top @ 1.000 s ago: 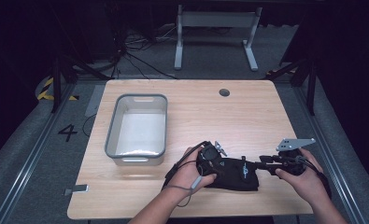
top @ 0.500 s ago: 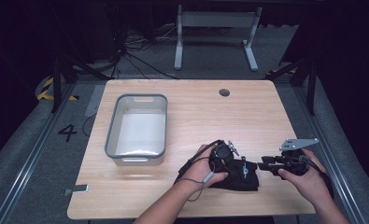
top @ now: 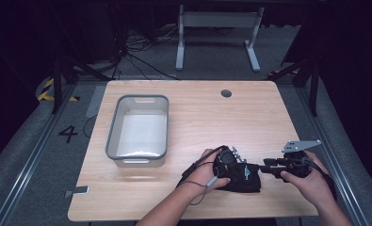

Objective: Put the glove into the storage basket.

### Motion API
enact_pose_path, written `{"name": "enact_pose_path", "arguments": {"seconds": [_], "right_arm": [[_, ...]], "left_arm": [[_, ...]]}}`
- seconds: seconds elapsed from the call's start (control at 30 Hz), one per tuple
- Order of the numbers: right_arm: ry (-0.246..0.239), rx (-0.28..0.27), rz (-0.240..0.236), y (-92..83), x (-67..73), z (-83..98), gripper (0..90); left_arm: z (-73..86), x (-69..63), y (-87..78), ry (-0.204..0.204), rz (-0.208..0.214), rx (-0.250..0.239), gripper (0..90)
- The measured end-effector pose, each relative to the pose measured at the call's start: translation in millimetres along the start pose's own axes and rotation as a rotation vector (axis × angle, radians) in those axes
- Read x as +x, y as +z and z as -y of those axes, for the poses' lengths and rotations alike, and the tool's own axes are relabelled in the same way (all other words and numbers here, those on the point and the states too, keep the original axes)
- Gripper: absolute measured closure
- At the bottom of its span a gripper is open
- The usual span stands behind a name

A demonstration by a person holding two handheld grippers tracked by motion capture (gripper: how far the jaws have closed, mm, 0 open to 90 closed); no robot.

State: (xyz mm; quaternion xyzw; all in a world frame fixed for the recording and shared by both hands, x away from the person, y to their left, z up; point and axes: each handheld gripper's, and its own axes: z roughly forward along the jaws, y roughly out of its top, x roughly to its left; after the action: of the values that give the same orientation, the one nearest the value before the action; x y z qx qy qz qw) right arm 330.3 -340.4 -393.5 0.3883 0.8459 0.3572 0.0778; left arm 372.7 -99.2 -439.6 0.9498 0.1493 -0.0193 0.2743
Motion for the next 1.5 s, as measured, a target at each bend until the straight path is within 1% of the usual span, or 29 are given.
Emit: {"name": "enact_pose_path", "arguments": {"seconds": [0.07,0.17,0.2,0.27,0.33,0.4,0.57,0.7,0.73,0.8,0.83,0.87,0.9,0.93,0.97,1.07,1.1,1.13,1.23,1.37,1.43,1.47,1.5], "right_arm": [[-0.003,-0.001,-0.004,0.2,0.1,0.0,61.9],[-0.001,0.006,-0.012,0.7,0.8,0.0,61.9],[0.0,0.007,-0.013,0.9,0.9,-0.1,61.9],[0.0,0.007,-0.015,1.1,1.0,-0.1,61.8],[0.001,0.006,-0.016,2.1,1.5,0.0,61.8],[0.0,0.009,-0.016,2.5,1.7,-0.1,61.8],[-0.002,0.007,-0.018,3.1,1.9,0.1,61.8],[0.005,0.008,-0.022,2.5,2.4,-0.1,61.8],[0.011,0.001,-0.044,2.0,2.6,-0.3,61.8],[0.011,-0.003,-0.05,1.6,2.7,-0.5,61.9],[0.01,-0.008,-0.053,1.2,2.8,-0.8,61.9],[0.01,-0.01,-0.053,0.6,2.6,-0.7,61.9],[0.01,-0.01,-0.053,0.6,2.6,-0.7,61.9],[0.009,-0.01,-0.052,0.4,2.3,-0.5,62.0],[0.012,-0.009,-0.052,-0.1,1.9,0.0,62.2],[0.015,-0.011,-0.05,-0.7,1.8,0.6,62.5],[0.014,-0.011,-0.048,-1.3,1.5,0.8,62.7],[0.013,-0.01,-0.047,-1.5,1.1,0.9,62.7],[0.016,-0.011,-0.049,-1.7,0.4,1.2,62.8],[0.018,-0.014,-0.045,-2.2,-0.8,1.6,62.8],[0.022,-0.015,-0.045,-3.4,-2.4,2.2,62.8],[0.023,-0.017,-0.046,-3.7,-3.0,2.4,62.8],[0.023,-0.017,-0.046,-3.7,-3.0,2.4,62.8]], "left_arm": [[1.0,-0.5,1.3,0.007,-0.005,-0.008,32.0],[1.2,-2.2,2.6,0.024,-0.019,-0.002,32.0],[1.3,-3.4,3.0,0.026,-0.025,0.002,32.0],[1.3,-5.8,4.3,0.043,-0.046,0.002,32.0],[1.5,-6.6,4.7,0.049,-0.052,0.004,32.1],[1.7,-6.9,5.4,0.064,-0.062,-0.002,32.2],[2.5,-8.6,5.9,0.068,-0.071,0.0,33.1],[1.6,-7.7,5.6,0.063,-0.077,0.003,36.6],[0.5,-8.0,5.2,0.059,-0.084,0.015,38.0],[0.3,-8.3,5.3,0.053,-0.085,0.014,39.3],[0.1,-7.9,5.0,0.053,-0.087,0.015,41.1],[-0.3,-6.7,4.2,0.054,-0.09,0.017,46.5],[-0.5,-5.7,3.9,0.058,-0.092,0.015,46.5],[-0.6,-5.0,3.5,0.053,-0.095,0.014,49.3],[-1.3,-3.8,2.6,0.045,-0.104,0.019,56.0],[-1.7,-2.8,2.3,0.038,-0.113,0.017,60.8],[-2.3,-2.6,1.7,0.019,-0.113,0.023,64.5],[-2.3,-2.6,1.7,0.019,-0.113,0.023,65.7],[-3.3,0.1,0.7,0.0,-0.105,0.021,68.0],[-4.9,3.0,-3.2,-0.042,-0.084,0.03,69.2],[-5.2,3.6,-5.4,-0.059,-0.096,0.026,69.2],[-5.5,4.3,-7.2,-0.061,-0.096,0.026,69.2],[-5.6,5.1,-9.5,-0.075,-0.09,0.019,69.2]]}}
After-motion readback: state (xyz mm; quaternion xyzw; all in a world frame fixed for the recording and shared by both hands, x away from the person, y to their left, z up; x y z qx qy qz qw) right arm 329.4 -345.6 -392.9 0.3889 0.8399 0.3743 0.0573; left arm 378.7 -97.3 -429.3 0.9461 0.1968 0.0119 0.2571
